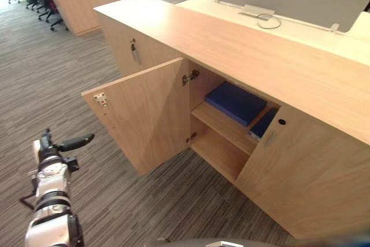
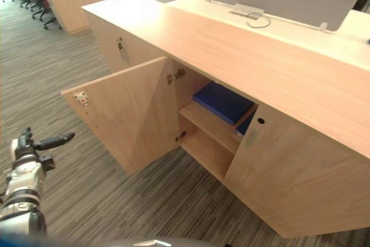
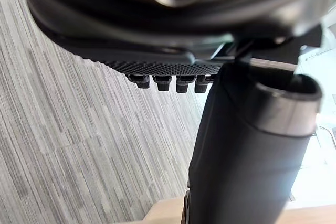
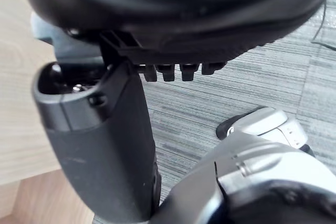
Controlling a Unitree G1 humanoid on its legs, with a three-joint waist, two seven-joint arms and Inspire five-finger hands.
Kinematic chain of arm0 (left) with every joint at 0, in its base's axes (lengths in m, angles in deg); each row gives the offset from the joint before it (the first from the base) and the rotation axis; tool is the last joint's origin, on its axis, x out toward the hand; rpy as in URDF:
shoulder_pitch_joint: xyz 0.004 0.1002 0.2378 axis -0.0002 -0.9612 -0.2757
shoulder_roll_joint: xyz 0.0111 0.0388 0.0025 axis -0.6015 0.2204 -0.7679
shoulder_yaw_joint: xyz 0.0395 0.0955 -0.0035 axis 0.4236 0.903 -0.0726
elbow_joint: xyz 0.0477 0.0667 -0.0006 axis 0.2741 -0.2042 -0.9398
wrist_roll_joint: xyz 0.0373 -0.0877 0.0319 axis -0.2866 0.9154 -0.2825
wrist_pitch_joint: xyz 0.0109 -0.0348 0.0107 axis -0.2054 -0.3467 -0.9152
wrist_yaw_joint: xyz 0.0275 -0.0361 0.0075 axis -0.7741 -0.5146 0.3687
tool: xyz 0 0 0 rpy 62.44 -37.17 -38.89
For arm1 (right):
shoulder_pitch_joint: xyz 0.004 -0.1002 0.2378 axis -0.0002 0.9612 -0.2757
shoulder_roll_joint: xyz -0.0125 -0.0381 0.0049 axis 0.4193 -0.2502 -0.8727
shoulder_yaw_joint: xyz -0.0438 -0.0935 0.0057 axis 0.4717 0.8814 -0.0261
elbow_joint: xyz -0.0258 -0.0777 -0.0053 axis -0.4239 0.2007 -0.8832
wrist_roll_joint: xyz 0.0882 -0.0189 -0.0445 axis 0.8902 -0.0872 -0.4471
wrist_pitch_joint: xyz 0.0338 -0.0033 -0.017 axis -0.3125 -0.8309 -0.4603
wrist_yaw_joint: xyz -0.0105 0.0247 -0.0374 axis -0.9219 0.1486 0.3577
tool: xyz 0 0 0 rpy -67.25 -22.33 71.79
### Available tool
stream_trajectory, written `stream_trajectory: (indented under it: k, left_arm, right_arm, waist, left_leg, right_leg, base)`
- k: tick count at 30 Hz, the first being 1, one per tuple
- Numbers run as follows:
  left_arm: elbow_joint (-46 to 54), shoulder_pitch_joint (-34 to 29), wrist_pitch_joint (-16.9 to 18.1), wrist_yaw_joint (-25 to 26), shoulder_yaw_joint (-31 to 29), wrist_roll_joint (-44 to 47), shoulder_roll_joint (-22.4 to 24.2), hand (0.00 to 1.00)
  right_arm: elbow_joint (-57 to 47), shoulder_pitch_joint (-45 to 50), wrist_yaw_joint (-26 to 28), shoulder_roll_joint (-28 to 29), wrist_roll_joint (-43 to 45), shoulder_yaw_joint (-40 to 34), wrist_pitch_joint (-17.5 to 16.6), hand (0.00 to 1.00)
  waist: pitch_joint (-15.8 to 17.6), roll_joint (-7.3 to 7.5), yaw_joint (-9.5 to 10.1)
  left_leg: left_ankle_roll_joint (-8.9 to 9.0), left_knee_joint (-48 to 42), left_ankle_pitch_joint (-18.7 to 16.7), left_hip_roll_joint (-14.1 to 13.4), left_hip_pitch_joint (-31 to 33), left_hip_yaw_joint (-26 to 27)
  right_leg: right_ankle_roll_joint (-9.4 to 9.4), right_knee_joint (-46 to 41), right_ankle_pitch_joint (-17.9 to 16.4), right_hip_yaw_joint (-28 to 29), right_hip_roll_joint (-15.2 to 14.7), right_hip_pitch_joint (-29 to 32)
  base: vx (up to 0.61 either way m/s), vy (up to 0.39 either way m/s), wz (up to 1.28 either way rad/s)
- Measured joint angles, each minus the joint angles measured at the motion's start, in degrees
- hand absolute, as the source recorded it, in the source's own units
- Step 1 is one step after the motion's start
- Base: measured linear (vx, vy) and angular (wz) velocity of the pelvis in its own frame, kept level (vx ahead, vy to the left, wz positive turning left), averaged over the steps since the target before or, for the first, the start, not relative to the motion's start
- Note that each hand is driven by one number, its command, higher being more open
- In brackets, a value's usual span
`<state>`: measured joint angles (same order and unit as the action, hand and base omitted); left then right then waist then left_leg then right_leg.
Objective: Walk over to the cabinet, pick up the folder, carry it to the office cabinet, place the folder inside the office cabinet, then close the office cabinet door
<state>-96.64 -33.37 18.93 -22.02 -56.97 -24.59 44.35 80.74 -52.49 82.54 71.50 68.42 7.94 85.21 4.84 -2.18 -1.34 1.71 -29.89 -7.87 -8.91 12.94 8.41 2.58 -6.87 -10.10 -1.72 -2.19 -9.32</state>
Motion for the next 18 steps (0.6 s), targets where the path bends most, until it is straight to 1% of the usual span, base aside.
stream_trajectory:
  k: [1, 2, 3, 4, 5, 6, 7, 8, 9, 11, 12, 14, 15, 17, 18]
  left_arm:
    - [1.0, -0.2, -0.2, 0.1, -0.1, 0.0, 1.2, 1.00]
    - [2.2, -0.2, -0.5, 0.2, -0.1, -0.2, 1.9, 1.00]
    - [3.6, -0.2, -0.9, 0.2, 0.0, -0.6, 2.3, 1.00]
    - [5.7, -0.2, -1.0, 0.2, 0.0, -0.7, 2.7, 1.00]
    - [6.2, 0.1, -1.0, 0.2, 0.0, -1.4, 2.6, 1.00]
    - [6.2, 0.2, -1.0, 0.2, 0.1, -2.0, 2.6, 1.00]
    - [6.1, 0.2, -1.0, 0.1, 0.3, -3.1, 2.6, 1.00]
    - [6.0, 0.2, -1.0, 0.0, 0.9, -4.2, 2.2, 1.00]
    - [5.9, 0.4, -1.1, -0.2, 3.0, -5.1, 0.6, 1.00]
    - [5.9, 1.3, -1.2, -0.5, 4.9, -5.1, -0.8, 1.00]
    - [5.9, 1.8, -1.2, -1.0, 6.7, -5.2, -1.7, 1.00]
    - [5.9, 2.0, -1.2, -1.5, 7.9, -6.0, -2.0, 1.00]
    - [5.3, 2.0, -0.8, -2.1, 9.8, -6.9, -2.0, 1.00]
    - [4.1, 2.1, -0.3, -2.8, 10.9, -6.9, -2.0, 1.00]
    - [2.0, 2.0, 0.1, -3.6, 12.6, -6.8, -2.0, 1.00]
  right_arm:
    - [-1.0, -0.1, -0.1, -0.9, 0.0, 2.3, 0.5, 1.00]
    - [-1.7, -0.7, -0.1, -1.5, -0.1, 4.5, 1.0, 1.00]
    - [-2.2, -0.9, -0.1, -1.4, -0.1, 5.5, 1.1, 1.00]
    - [-3.2, -2.4, -0.2, -1.5, -0.2, 7.0, 1.5, 1.00]
    - [-3.5, -3.8, -0.4, -1.7, -0.2, 7.3, 1.7, 1.00]
    - [-3.5, -4.4, -0.5, -1.7, -0.2, 7.3, 1.7, 1.00]
    - [-4.1, -4.8, -0.8, -1.7, -0.2, 7.3, 1.6, 1.00]
    - [-3.9, -5.1, -0.8, -1.7, -0.2, 7.1, 1.3, 1.00]
    - [-3.9, -5.2, -0.7, 0.0, -0.1, 7.1, 1.3, 1.00]
    - [-3.8, -5.1, -0.6, 1.4, 0.1, 6.5, 1.3, 1.00]
    - [-3.0, -5.2, -0.6, 1.7, 0.1, 6.4, 1.1, 1.00]
    - [-2.9, -5.2, -0.5, 1.6, -0.1, 6.4, 1.0, 1.00]
    - [-2.8, -5.1, -0.2, 1.1, -0.2, 6.4, 0.8, 1.00]
    - [-2.7, -5.1, 0.0, 0.8, -0.2, 6.4, 0.8, 1.00]
    - [-1.9, -5.1, 0.3, 0.2, -0.2, 6.4, 0.6, 1.00]
  waist:
    - [0.5, -0.27, 0.34]
    - [0.9, 0.46, 0.71]
    - [1.3, 1.28, 0.77]
    - [2.1, 1.45, 1.15]
    - [2.6, 1.08, 1.10]
    - [2.5, 0.97, 0.97]
    - [2.2, 0.47, 0.91]
    - [2.0, 0.65, 0.93]
    - [1.2, 2.02, 0.89]
    - [0.4, 3.18, 0.92]
    - [-0.2, 3.77, 1.01]
    - [-0.3, 3.60, 1.04]
    - [-1.2, 2.97, 0.97]
    - [-1.4, 2.24, 1.01]
    - [-1.7, 1.54, 1.00]
  left_leg:
    - [0.00, -3.3, 0.0, -0.3, 1.4, -2.2]
    - [0.21, -3.5, 0.1, 0.2, 1.2, -2.3]
    - [0.79, -3.8, 0.2, 0.7, 1.0, -2.2]
    - [1.26, -2.8, -1.7, -0.1, 1.0, -2.5]
    - [1.95, 1.1, -1.7, -1.6, 0.1, -3.7]
    - [2.05, 4.2, -1.1, -2.1, -0.8, -4.8]
    - [2.87, 11.0, 3.4, -3.6, -3.7, -6.1]
    - [6.67, 13.5, 3.5, -2.8, -5.3, -6.4]
    - [5.96, 15.3, 4.6, -0.9, -5.5, -5.7]
    - [5.58, 16.8, 5.2, 0.2, -5.5, -5.4]
    - [5.23, 20.0, 6.8, 1.1, -6.9, -4.6]
    - [4.89, 23.5, 8.5, 1.5, -8.7, -4.1]
    - [4.69, 28.2, 10.7, 1.8, -10.8, -3.2]
    - [4.44, 30.5, 11.9, 2.1, -11.9, -2.4]
    - [4.11, 32.8, 13.0, 2.6, -13.5, -1.0]
  right_leg:
    - [-0.05, -1.2, -0.7, 0.0, 0.0, -0.1]
    - [-0.32, -1.8, -1.6, 0.2, -0.9, -0.5]
    - [-0.52, -1.6, -2.0, 0.7, -1.9, -0.9]
    - [-0.72, -1.6, -2.3, 1.4, -2.2, -0.8]
    - [-0.69, -2.0, -2.3, 1.7, -2.3, -0.7]
    - [-0.55, -2.3, -2.4, 1.8, -2.6, -0.8]
    - [0.59, -3.2, -3.0, 2.0, -2.9, -0.8]
    - [1.89, -3.7, -3.9, 2.4, -4.0, -0.7]
    - [2.50, -4.1, -3.5, 2.3, -5.8, 0.6]
    - [3.44, -3.9, -2.9, 2.4, -7.0, 1.3]
    - [4.32, -3.5, -2.0, 2.4, -7.8, 1.6]
    - [4.62, -3.2, -1.1, 2.5, -8.1, 1.6]
    - [4.83, -2.8, 0.0, 2.8, -8.2, 2.2]
    - [5.07, -2.5, 0.4, 3.5, -8.3, 2.5]
    - [5.15, -2.2, 0.5, 4.7, -8.7, 2.5]
  base:
    - [0.04, 0.037, 0.02]
    - [0.05, 0.059, -0.01]
    - [0.04, 0.069, -0.12]
    - [0.02, 0.066, -0.17]
    - [0.02, 0.064, -0.20]
    - [0.05, 0.096, -0.18]
    - [0.08, 0.174, -0.21]
    - [0.09, 0.253, -0.22]
    - [0.07, 0.233, -0.10]
    - [0.04, 0.184, 0.01]
    - [0.03, 0.128, -0.03]
    - [0.00, 0.067, -0.11]
    - [-0.01, 0.062, -0.18]
    - [-0.01, 0.057, -0.28]
    - [-0.01, 0.065, -0.37]
